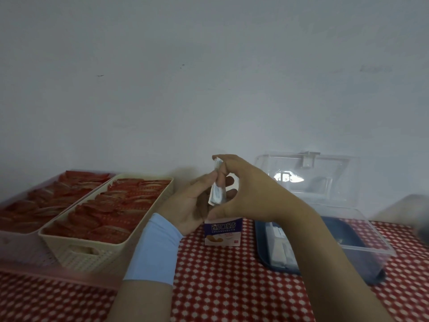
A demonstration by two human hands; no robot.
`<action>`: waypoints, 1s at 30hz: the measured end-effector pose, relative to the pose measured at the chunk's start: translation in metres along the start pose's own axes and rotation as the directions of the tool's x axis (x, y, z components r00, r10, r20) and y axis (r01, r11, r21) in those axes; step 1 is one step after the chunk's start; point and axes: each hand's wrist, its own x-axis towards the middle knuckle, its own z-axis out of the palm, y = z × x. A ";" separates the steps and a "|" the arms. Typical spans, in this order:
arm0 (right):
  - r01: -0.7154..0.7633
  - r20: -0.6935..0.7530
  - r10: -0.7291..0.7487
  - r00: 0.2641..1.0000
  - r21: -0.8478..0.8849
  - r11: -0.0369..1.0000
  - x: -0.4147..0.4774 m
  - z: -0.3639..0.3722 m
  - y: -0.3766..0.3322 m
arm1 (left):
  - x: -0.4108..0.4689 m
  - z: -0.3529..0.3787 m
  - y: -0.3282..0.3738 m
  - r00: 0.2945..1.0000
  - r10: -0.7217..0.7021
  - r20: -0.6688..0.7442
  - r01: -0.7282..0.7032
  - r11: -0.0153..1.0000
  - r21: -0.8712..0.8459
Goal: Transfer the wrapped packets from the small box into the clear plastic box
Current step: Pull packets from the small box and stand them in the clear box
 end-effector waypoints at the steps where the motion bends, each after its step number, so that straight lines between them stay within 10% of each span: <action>1: 0.016 -0.021 -0.016 1.000 0.000 1.000 0.000 0.002 0.000 | 0.000 0.001 0.000 1.000 -0.004 -0.003 0.004 1.000 -0.004; 18: 0.085 -0.116 -0.095 0.989 -0.090 0.992 0.002 0.009 0.005 | -0.005 0.007 0.000 0.998 0.036 0.058 -0.036 0.999 -0.002; 24: -0.100 -0.054 0.128 0.990 0.360 0.928 0.000 -0.004 0.006 | -0.008 0.002 0.000 0.995 0.042 0.091 -0.042 0.999 0.003; 30: -0.174 -0.055 0.220 0.974 0.443 0.880 -0.004 -0.014 0.008 | -0.012 0.013 0.000 0.991 -0.024 0.128 0.011 0.995 0.097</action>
